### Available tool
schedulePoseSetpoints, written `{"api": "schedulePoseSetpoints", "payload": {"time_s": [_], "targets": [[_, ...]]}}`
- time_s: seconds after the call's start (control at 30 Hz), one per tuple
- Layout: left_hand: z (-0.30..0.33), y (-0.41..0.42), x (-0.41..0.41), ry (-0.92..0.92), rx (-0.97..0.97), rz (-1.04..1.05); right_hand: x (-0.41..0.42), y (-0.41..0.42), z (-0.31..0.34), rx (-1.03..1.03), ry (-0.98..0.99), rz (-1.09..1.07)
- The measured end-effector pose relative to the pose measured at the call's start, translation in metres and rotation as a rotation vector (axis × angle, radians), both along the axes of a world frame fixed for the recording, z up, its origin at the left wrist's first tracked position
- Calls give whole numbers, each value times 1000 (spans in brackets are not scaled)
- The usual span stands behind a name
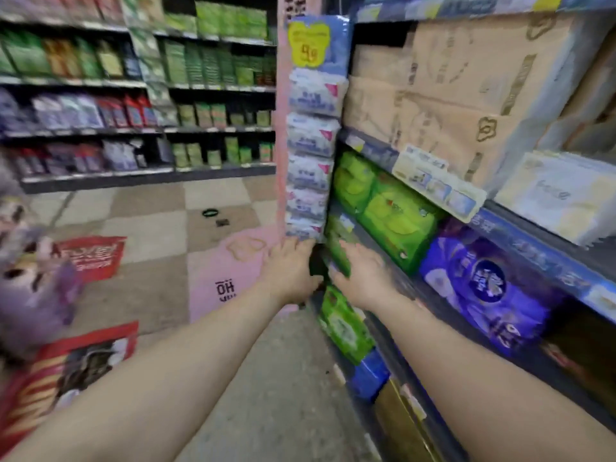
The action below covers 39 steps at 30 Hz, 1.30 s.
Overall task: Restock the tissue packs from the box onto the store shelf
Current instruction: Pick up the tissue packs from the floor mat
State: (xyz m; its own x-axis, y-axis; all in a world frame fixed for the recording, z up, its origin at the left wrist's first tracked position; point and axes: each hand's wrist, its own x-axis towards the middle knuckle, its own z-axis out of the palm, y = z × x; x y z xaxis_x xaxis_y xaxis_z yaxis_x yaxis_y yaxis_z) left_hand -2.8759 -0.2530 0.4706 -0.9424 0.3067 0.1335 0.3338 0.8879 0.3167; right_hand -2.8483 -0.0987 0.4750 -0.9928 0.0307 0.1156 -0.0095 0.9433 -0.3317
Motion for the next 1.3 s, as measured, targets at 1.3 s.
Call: {"api": "schedulePoseSetpoints", "payload": {"time_s": [1.3], "targets": [[-311, -421, -463, -848, 128, 622, -562, -361, -303, -3, -807, 275]]}}
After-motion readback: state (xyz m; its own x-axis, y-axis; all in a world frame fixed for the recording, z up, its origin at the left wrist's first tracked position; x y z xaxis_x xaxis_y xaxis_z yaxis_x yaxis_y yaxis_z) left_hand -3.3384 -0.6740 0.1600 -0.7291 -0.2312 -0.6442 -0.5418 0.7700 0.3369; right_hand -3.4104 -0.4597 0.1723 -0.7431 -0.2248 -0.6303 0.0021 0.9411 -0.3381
